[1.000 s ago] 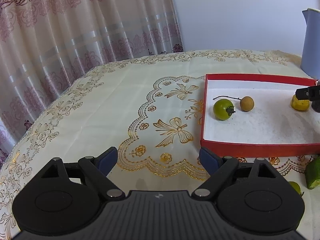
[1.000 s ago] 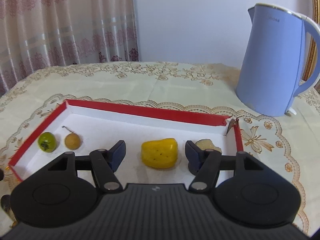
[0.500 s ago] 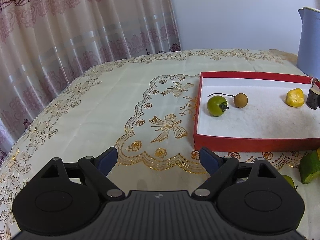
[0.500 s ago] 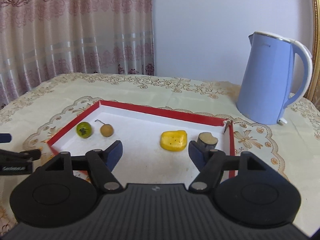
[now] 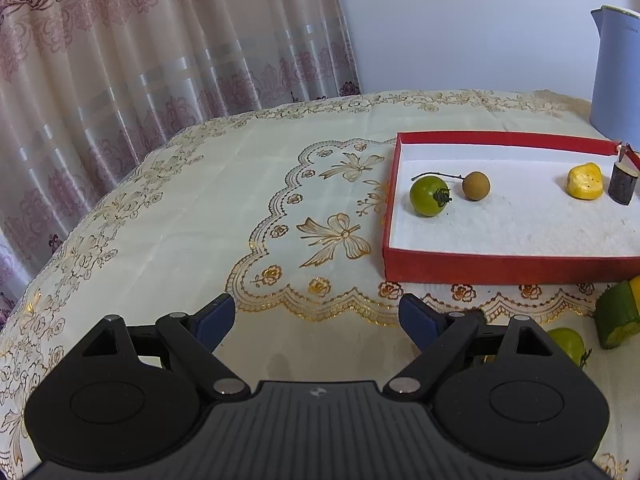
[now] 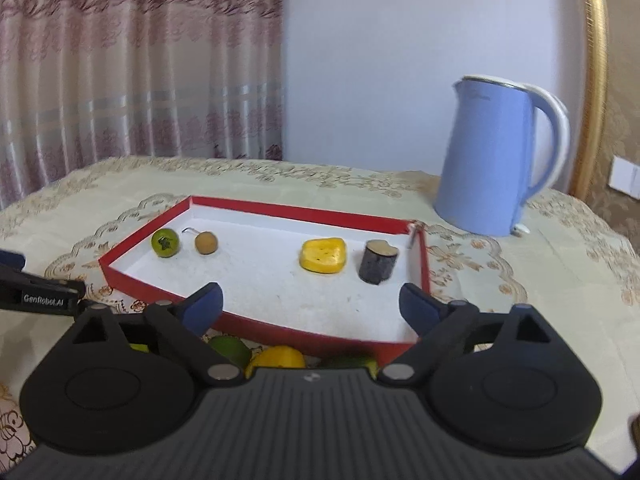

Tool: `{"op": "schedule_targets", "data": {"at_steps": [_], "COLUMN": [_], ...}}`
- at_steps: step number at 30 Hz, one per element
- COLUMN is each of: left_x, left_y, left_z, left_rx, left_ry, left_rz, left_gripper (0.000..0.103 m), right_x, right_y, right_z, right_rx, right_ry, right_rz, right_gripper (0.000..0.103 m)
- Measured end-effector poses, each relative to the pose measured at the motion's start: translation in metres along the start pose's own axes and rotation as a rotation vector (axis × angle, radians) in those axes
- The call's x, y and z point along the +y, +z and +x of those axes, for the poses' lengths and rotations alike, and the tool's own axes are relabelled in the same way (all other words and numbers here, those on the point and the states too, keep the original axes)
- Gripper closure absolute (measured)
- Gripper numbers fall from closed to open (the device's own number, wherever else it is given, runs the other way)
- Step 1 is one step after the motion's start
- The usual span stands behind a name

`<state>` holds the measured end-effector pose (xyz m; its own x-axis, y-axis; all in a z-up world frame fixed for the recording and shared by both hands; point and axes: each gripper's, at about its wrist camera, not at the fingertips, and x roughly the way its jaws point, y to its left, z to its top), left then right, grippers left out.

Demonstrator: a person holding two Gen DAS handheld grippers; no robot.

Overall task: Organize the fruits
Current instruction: 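Move the left tool back toward the dark eggplant chunk beside the tray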

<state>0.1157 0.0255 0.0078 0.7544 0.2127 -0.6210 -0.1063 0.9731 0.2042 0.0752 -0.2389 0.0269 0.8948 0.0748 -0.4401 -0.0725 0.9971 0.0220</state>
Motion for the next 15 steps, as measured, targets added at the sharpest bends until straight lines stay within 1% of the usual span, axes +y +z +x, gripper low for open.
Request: {"op": "schedule_targets", "data": {"at_steps": [2,6,11,13,15], "left_x": [0.004,0.014,0.020,0.020,0.018], "left_y": [-0.004,-0.020,-0.037,-0.041,-0.041], "left_z": [-0.003,-0.013,-0.026,-0.033,-0.038], "left_rx": [0.000,-0.018,-0.059,-0.089,-0.123], "left_ry": [-0.023,-0.115,-0.225,-0.247,-0.245], "left_rz": [-0.007,-0.035,-0.038,-0.030,-0.008], "left_gripper": [0.014,0.014,0.014,0.014,0.014], "right_x": [-0.008,-0.023,-0.026,-0.025,-0.024], "right_y": [-0.005,-0.018,-0.033,-0.036,-0.039], "right_z": [-0.004,-0.007,-0.002,0.001,0.004], "right_rx": [-0.002,0.011,0.034,0.043,0.049], "right_ry": [-0.010,0.001,0.011,0.021,0.030], "right_rz": [0.041,0.134,0.162,0.168,0.167], "right_gripper": [0.007,0.007,0.007,0.007,0.007]}}
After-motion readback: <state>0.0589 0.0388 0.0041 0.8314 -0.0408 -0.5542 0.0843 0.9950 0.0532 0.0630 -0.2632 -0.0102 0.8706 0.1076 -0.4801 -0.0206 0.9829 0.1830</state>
